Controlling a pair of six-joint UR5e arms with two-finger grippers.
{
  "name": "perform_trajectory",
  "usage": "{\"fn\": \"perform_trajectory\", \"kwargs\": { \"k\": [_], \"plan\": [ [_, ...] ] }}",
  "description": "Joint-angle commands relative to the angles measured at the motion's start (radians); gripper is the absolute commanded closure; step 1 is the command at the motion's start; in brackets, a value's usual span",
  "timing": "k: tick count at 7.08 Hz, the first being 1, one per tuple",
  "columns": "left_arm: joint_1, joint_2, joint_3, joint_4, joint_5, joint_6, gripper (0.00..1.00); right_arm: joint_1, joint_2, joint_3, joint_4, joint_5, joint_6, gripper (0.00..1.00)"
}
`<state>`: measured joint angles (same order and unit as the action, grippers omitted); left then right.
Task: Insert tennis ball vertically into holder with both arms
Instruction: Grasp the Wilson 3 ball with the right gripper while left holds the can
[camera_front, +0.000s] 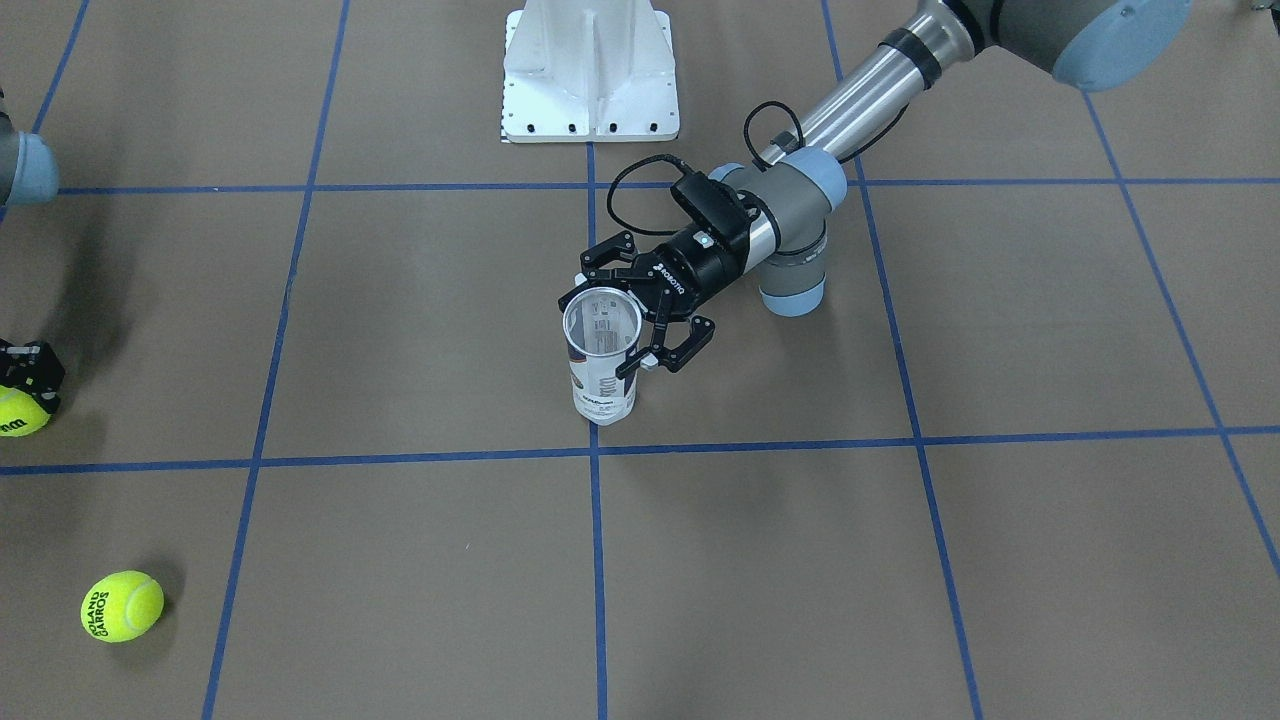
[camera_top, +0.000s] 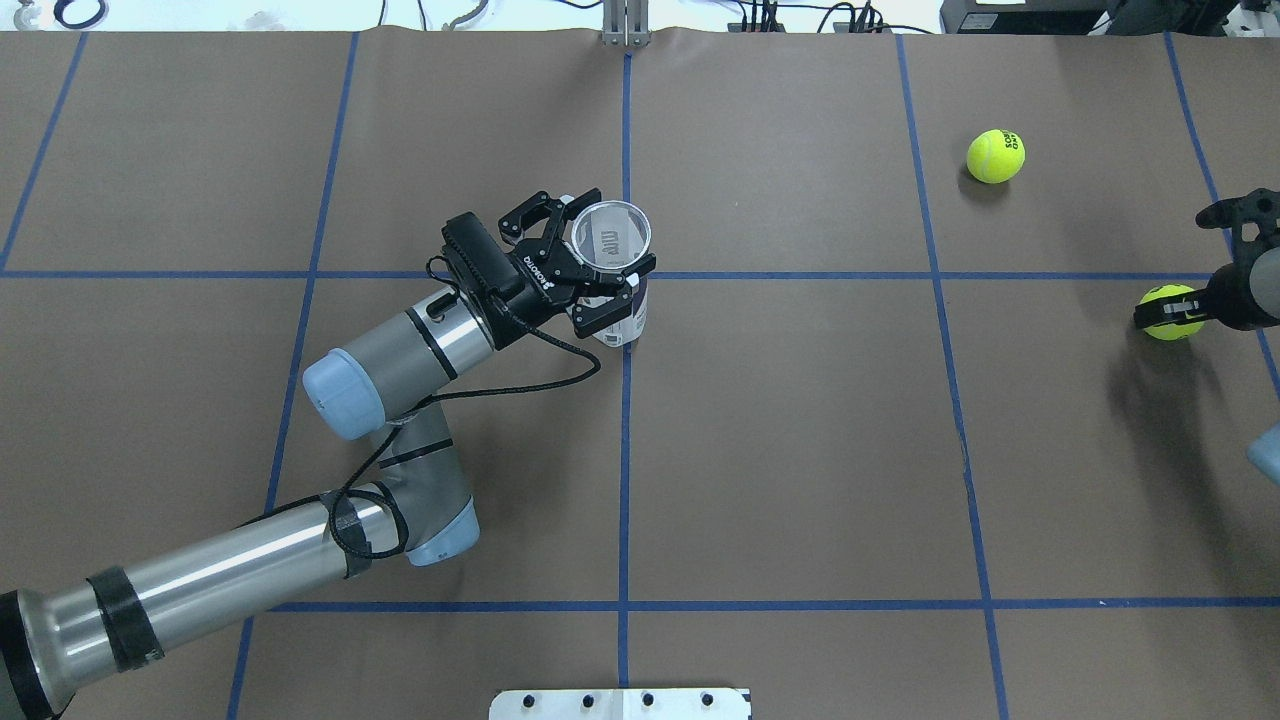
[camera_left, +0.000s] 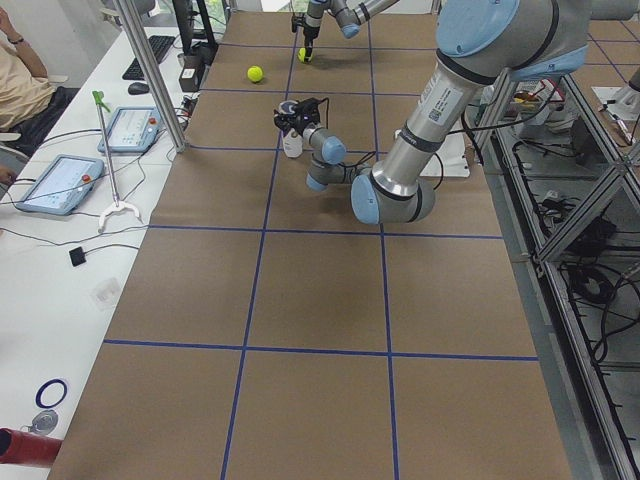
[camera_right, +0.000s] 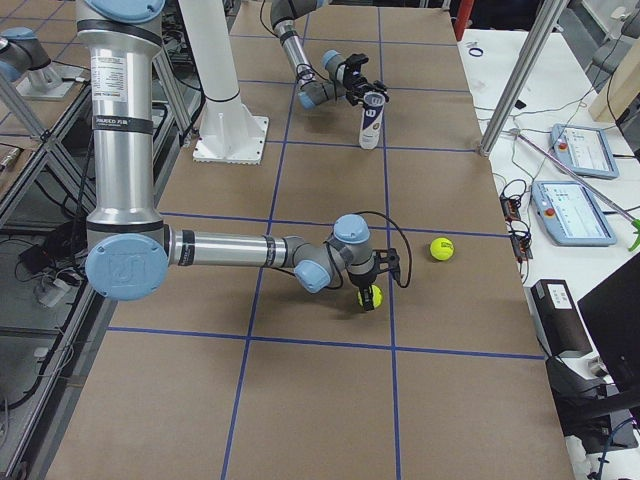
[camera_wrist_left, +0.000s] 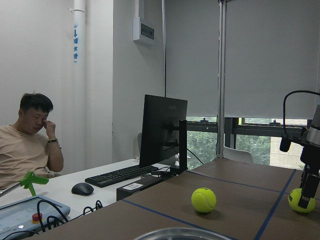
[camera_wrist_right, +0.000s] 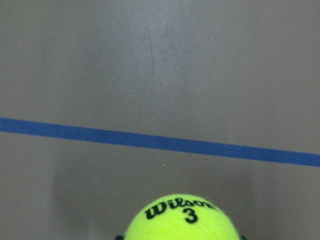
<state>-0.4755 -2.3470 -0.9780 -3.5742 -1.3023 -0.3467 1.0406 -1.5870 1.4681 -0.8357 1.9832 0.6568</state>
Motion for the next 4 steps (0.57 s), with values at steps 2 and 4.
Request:
{"fn": "perform_trajectory", "kwargs": {
  "k": [2, 4],
  "plan": [
    [0.0, 0.0, -0.001, 0.0, 0.0, 0.0, 0.01, -0.001, 0.077, 0.07, -0.006, 0.022, 0.105, 0.93],
    [0.0, 0.0, -0.001, 0.0, 0.0, 0.0, 0.01, -0.001, 0.175, 0.128, -0.017, 0.106, 0.292, 0.93]
  ]
}}
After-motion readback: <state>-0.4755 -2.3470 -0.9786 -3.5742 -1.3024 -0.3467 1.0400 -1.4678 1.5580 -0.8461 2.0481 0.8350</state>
